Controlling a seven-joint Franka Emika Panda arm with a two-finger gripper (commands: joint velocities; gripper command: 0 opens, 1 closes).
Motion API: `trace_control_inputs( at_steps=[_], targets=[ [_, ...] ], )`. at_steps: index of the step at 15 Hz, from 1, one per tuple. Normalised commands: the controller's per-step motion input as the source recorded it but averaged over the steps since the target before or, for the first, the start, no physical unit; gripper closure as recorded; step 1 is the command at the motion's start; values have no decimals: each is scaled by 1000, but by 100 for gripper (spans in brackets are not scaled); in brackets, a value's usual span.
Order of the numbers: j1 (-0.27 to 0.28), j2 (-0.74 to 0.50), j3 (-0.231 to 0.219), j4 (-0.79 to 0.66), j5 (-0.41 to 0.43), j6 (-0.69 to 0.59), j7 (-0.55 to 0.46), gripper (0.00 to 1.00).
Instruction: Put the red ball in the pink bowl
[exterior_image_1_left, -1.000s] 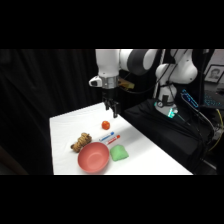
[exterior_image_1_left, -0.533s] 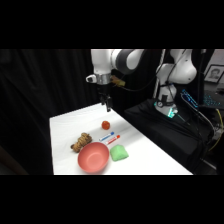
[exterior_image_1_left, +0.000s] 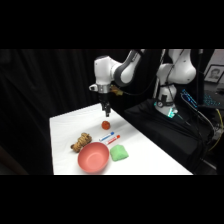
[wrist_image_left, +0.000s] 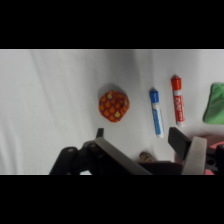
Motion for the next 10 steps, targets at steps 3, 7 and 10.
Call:
trace_control_inputs(
  at_steps=[3, 7, 10],
  targets=[
    [-90, 208, -29, -46, 110, 423, -78, 0],
    [-83, 222, 16, -1, 156, 350, -68, 0],
    [-115, 183, 113, 16, 247, 243, -120, 0]
  ],
)
